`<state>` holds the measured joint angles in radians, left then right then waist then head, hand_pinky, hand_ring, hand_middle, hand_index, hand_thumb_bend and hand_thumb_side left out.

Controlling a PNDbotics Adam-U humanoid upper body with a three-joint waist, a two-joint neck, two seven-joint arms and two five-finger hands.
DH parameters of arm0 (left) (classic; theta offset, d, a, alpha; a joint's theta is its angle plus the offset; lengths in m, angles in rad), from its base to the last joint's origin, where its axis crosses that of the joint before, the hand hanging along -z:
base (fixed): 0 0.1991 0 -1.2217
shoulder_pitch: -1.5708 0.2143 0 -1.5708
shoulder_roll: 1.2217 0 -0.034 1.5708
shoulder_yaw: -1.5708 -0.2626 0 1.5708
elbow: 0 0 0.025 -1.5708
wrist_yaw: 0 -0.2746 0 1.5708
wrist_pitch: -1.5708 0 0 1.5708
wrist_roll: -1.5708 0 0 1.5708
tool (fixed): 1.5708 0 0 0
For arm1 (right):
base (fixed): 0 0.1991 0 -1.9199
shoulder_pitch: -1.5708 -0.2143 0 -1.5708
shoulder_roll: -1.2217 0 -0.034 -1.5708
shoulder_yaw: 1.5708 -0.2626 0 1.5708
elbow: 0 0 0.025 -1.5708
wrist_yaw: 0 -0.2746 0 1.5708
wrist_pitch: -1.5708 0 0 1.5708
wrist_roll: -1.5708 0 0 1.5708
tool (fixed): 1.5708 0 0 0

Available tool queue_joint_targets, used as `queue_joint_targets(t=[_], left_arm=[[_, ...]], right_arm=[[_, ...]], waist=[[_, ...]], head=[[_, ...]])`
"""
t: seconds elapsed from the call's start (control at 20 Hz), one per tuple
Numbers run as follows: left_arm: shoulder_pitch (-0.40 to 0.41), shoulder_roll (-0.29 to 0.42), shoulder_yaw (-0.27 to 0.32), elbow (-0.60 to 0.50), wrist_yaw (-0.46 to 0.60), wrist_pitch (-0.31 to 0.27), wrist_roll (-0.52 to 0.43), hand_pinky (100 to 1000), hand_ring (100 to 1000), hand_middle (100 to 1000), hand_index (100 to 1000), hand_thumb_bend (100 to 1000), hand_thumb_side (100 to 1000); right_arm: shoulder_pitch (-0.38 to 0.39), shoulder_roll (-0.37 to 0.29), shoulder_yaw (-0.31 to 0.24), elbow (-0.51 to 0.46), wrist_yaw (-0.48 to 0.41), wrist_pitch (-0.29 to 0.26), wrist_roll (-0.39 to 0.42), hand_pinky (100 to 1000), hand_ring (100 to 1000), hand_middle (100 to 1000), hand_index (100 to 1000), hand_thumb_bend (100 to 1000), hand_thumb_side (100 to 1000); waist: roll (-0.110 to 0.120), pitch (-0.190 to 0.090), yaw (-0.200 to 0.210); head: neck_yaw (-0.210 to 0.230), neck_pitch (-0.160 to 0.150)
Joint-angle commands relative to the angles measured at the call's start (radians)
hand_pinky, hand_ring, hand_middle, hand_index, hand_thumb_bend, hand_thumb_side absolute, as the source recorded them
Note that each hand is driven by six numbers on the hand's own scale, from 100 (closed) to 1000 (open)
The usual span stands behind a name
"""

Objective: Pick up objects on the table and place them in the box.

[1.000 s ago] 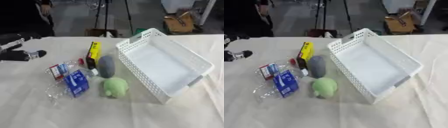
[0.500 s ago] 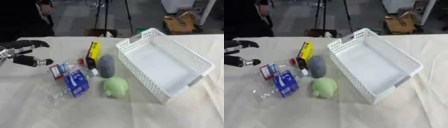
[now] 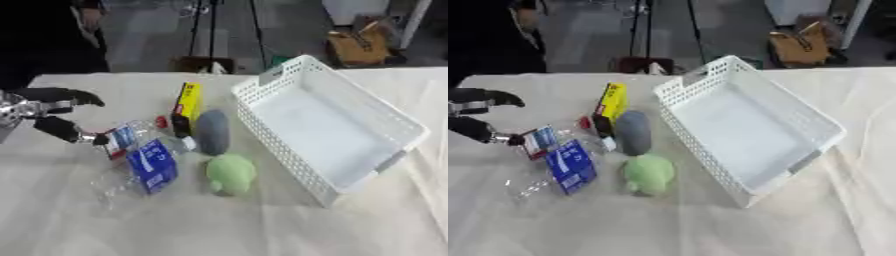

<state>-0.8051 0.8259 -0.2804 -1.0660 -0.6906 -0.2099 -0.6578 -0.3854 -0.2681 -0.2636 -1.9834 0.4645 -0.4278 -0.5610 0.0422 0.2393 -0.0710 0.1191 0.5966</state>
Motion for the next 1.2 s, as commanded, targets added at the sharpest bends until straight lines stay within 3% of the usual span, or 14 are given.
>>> queue_joint_targets(t=[0.05, 1.2], left_arm=[[-0.032, 0.012, 0.015, 0.007, -0.031, 0.002, -0.037, 1000, 1000, 1000, 1000, 621, 800], [-0.073, -0.085, 0.048, 0.193, -0.083, 0.077, -0.087, 995, 1000, 1000, 1000, 617, 824]], right_arm=[[-0.005, -0.014, 0.002, -0.017, -0.007, -0.002, 0.006, 789, 767, 650, 860, 100, 1000], [-0.006, -0.013, 0.001, -0.017, -0.016, -0.006, 0.007, 791, 767, 650, 860, 100, 1000]], waist=[[0.002, -0.015, -0.003], [0.008, -0.003, -0.020]], head=[[0.003, 0.000], [0.001, -0.015]])
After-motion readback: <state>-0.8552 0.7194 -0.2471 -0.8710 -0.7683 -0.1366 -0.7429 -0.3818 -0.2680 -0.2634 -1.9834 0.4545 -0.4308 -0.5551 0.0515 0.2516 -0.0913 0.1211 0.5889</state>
